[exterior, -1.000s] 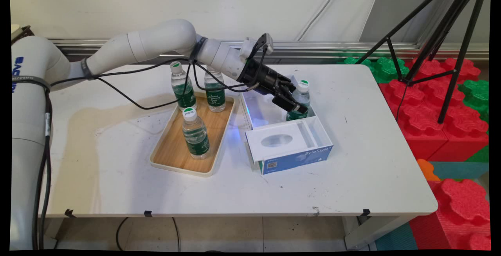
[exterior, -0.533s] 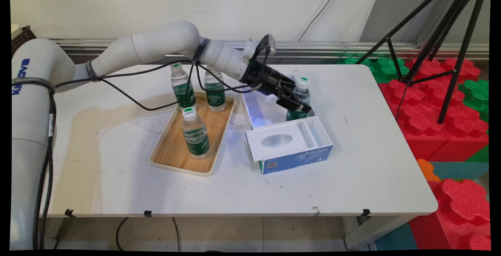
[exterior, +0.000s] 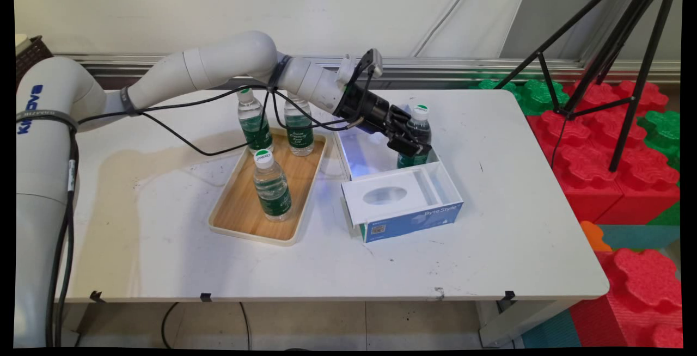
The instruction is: Place the picked object on the tray
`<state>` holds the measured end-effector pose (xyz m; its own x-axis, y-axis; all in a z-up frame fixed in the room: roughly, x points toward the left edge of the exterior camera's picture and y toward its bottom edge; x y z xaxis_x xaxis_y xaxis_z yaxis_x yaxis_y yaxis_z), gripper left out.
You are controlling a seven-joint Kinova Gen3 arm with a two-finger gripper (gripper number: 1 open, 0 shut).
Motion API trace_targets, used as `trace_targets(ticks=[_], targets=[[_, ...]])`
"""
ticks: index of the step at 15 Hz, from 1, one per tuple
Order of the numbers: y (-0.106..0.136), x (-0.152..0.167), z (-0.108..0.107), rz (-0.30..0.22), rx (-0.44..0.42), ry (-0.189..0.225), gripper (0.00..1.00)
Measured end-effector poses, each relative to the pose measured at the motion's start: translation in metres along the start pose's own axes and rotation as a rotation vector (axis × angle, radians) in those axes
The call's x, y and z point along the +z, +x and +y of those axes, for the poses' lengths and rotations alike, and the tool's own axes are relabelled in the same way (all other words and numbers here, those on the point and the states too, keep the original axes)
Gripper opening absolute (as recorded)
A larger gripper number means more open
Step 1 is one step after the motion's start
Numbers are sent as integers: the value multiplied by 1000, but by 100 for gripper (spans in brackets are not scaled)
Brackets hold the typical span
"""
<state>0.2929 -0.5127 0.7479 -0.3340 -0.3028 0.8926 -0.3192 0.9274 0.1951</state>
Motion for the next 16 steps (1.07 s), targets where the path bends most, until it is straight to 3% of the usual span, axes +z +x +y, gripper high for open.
trace_targets(ticks=[5,16], targets=[[2,-14,3,5,3,-7,0],[19,-79,6,22,59,16,0]])
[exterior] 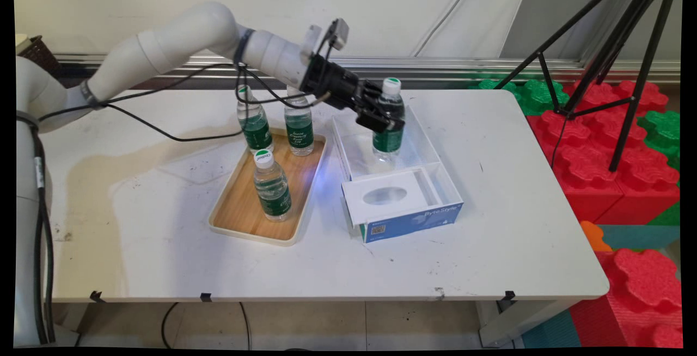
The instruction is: Place the picked object on the tray
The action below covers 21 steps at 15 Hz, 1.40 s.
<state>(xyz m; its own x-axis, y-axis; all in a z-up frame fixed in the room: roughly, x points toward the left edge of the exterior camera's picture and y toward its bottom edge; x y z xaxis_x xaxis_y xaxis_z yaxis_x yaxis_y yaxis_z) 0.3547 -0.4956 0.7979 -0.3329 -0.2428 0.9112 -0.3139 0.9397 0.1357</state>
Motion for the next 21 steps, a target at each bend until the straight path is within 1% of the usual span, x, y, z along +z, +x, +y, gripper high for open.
trace_targets(ticks=[4,11,15,21], targets=[[15,-35,2,13,55,2,0],[40,-74,8,38,107,-4,0],[58,-99,16,60,114,-13,0],[79,-131,28,92,97,-26,0]])
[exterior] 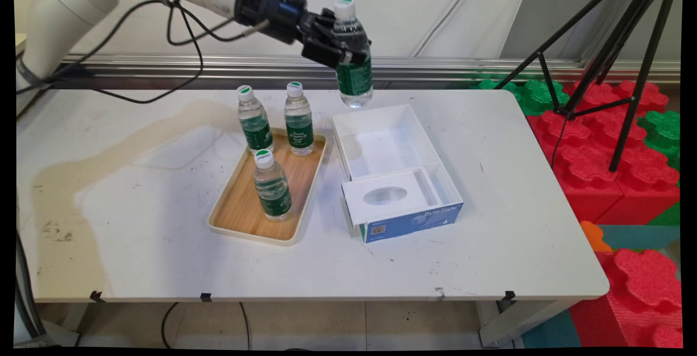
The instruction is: Place the picked object on the tray
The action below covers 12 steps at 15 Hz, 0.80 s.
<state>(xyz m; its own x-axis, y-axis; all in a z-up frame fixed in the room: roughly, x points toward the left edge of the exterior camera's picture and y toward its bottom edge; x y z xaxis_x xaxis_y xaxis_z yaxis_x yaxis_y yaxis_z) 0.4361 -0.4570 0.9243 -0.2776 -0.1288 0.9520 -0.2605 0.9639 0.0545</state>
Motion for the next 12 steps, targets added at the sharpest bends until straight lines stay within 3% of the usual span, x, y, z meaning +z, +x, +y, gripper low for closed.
trace_targets(ticks=[6,12], targets=[[21,-34,16,26,-29,-16,0],[26,-63,27,35,-81,-19,0]])
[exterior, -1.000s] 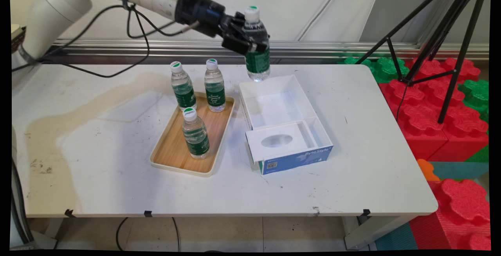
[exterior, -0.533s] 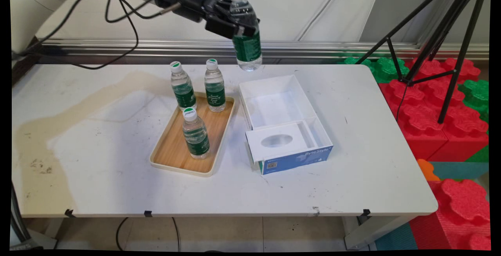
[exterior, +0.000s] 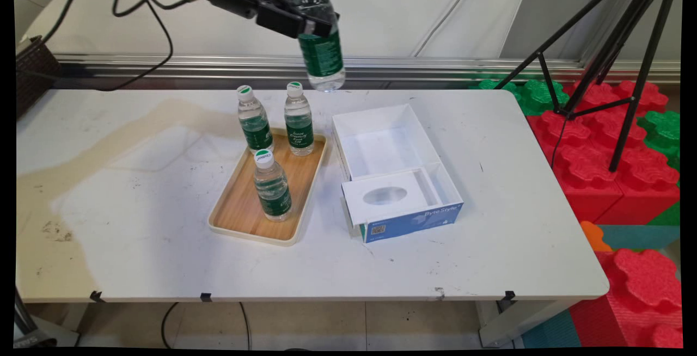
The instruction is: Place the picked object on the tray
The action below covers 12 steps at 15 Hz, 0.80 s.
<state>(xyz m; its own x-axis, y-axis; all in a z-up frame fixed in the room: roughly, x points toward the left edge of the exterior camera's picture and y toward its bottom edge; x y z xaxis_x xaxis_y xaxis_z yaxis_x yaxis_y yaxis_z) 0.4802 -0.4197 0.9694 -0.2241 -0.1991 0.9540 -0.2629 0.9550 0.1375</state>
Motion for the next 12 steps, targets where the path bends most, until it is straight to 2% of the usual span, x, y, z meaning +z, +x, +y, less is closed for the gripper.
trace_targets(ticks=[12], targets=[[-51,-67,26,-78,-72,-8,0]])
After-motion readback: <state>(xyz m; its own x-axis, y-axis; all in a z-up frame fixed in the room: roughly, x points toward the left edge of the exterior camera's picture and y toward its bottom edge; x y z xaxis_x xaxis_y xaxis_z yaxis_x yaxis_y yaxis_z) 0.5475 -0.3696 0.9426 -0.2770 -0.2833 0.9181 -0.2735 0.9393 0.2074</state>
